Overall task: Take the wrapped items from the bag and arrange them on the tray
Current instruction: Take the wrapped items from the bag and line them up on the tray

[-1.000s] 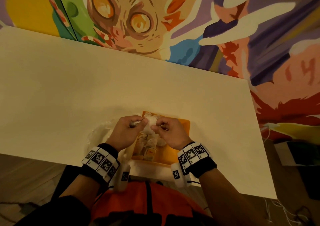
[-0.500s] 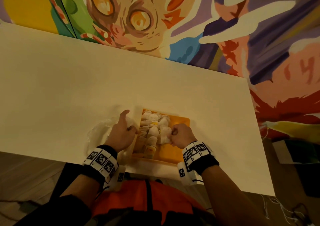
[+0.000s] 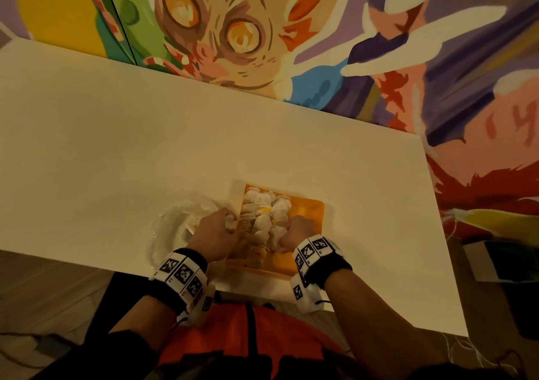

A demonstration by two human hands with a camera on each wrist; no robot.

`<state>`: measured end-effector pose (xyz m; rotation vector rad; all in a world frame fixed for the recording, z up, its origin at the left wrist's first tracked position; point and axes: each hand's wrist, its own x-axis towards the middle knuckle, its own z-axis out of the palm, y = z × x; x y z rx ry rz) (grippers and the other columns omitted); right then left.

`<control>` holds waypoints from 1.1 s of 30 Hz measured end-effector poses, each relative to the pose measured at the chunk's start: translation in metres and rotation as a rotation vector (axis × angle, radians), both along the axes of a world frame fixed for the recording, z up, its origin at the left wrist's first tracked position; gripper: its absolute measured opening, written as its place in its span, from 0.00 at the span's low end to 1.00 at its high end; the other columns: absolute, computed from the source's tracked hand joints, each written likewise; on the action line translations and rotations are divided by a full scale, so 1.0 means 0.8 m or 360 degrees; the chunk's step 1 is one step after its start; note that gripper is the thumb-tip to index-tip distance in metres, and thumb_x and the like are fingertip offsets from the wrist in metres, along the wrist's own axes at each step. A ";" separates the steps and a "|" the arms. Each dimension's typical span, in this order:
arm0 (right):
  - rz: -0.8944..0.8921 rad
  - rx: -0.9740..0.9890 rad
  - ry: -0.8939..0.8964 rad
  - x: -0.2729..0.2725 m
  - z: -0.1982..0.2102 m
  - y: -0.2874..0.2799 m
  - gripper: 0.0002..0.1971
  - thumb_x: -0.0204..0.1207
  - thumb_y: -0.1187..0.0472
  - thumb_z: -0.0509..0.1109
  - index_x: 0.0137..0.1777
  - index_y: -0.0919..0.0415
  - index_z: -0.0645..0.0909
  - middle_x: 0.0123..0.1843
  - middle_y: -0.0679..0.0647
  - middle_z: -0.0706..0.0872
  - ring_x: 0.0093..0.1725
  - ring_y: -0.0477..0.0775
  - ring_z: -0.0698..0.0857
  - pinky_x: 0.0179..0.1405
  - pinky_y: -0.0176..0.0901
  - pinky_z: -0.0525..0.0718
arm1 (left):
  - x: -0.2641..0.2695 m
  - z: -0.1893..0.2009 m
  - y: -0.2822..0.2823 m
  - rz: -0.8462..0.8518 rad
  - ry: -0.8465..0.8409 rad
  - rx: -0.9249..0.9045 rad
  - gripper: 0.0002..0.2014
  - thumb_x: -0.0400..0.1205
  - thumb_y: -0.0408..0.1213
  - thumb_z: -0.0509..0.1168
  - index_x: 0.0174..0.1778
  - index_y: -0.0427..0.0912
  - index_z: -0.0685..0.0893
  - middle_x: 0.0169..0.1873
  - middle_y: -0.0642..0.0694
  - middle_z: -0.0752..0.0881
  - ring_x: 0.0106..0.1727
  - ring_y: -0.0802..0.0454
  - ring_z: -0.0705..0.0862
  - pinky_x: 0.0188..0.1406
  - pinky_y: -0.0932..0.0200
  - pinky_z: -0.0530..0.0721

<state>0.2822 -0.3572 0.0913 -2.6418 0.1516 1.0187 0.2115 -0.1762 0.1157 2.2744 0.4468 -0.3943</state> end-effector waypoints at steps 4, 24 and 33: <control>-0.0129 0.0060 0.0003 0.000 -0.010 0.006 0.23 0.70 0.60 0.78 0.62 0.66 0.76 0.55 0.60 0.87 0.50 0.61 0.89 0.45 0.50 0.90 | 0.001 -0.006 0.003 -0.0107 -0.0005 0.0095 0.13 0.80 0.37 0.69 0.60 0.40 0.82 0.58 0.40 0.85 0.60 0.41 0.82 0.55 0.54 0.78; -0.0143 0.0209 -0.0100 0.000 0.006 -0.009 0.30 0.72 0.49 0.76 0.68 0.63 0.71 0.58 0.61 0.85 0.53 0.62 0.87 0.51 0.55 0.88 | -0.002 -0.004 0.007 0.0020 -0.0211 -0.0086 0.14 0.78 0.45 0.72 0.57 0.46 0.82 0.49 0.50 0.86 0.50 0.52 0.81 0.46 0.61 0.73; -0.0030 0.1059 -0.0537 -0.002 0.060 0.026 0.07 0.76 0.53 0.75 0.51 0.52 0.87 0.45 0.44 0.88 0.47 0.43 0.86 0.48 0.40 0.87 | 0.001 0.001 0.007 -0.0021 -0.0354 -0.0513 0.15 0.82 0.39 0.67 0.64 0.54 0.77 0.51 0.53 0.84 0.51 0.57 0.83 0.44 0.67 0.80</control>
